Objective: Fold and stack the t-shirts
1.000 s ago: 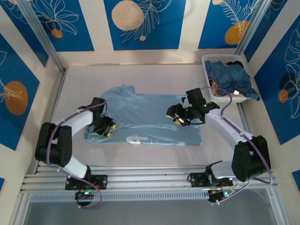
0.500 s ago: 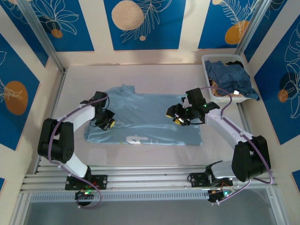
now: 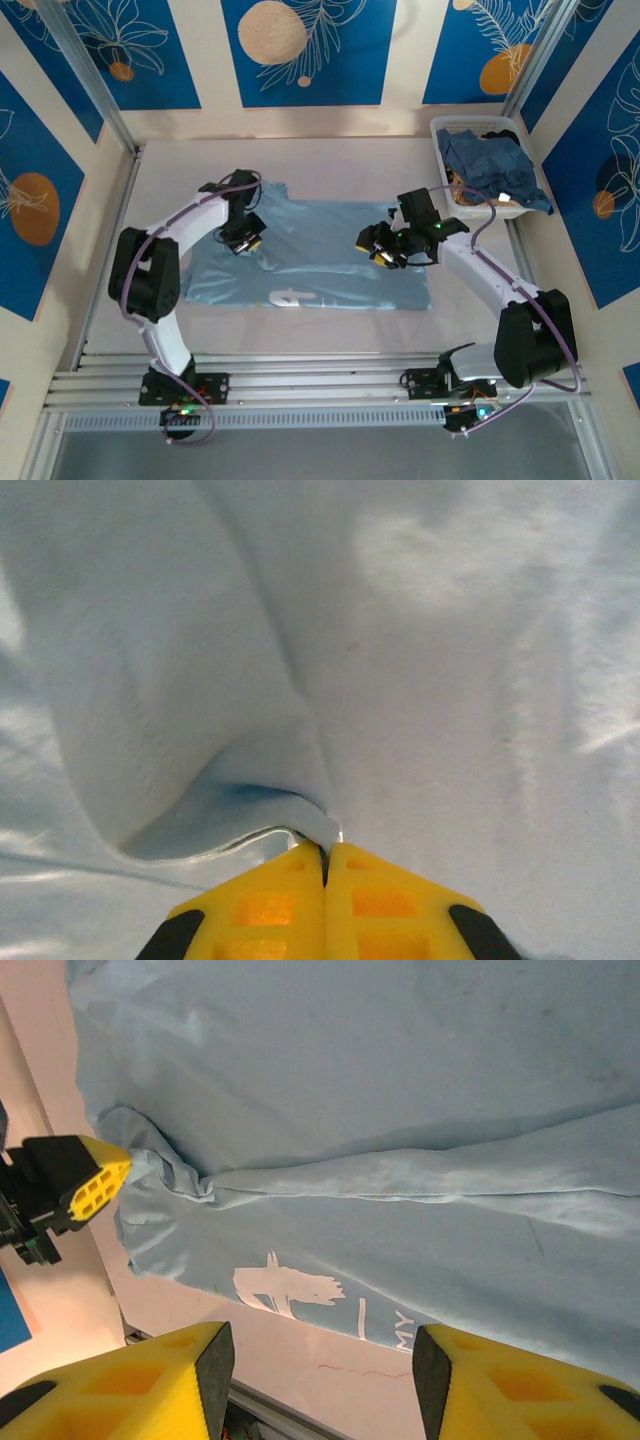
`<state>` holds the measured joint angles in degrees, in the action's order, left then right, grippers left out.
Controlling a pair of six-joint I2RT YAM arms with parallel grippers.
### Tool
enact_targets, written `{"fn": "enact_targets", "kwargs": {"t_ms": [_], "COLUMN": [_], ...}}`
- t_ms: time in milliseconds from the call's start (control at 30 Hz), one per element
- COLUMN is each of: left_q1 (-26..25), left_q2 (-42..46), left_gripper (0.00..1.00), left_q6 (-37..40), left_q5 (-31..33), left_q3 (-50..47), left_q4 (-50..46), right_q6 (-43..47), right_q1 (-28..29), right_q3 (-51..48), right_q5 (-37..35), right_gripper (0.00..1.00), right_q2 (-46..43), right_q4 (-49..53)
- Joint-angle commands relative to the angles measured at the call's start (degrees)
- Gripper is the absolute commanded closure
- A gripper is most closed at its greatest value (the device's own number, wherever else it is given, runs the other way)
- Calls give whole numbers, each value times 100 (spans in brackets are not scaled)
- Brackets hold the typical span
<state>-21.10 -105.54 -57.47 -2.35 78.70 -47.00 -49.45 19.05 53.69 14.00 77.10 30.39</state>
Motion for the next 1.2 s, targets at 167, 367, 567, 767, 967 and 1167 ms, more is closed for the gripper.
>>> {"fn": "enact_targets", "kwargs": {"t_ms": [167,367,567,767,967,1167], "left_q1": [-675,-913,-935,-891,-480,263], "left_q2": [-1083,-1645,-2105,-1810,-530,-169], "left_gripper": [100,100,94,49,60,86], "left_q6": [1327,2089,3054,2947,2149,1097], "left_q5": [842,1433,1193,1844,1064,-590], "left_q3": [1423,2271,2761,2895,1487,-66], "left_q4": [-1045,-1256,-962,-1217,-641,221], "right_q6": [-37,-14,-5,26,23,12], "right_q1": [-171,-224,-226,-222,-234,-262], "right_q3": [-209,-286,-289,-245,-281,-285], "right_q5": [173,246,270,261,226,235], "right_gripper": [47,47,48,47,48,48], "right_q2": [-131,-164,-162,-206,-276,-232], "right_q4": [280,345,384,466,495,435]}}
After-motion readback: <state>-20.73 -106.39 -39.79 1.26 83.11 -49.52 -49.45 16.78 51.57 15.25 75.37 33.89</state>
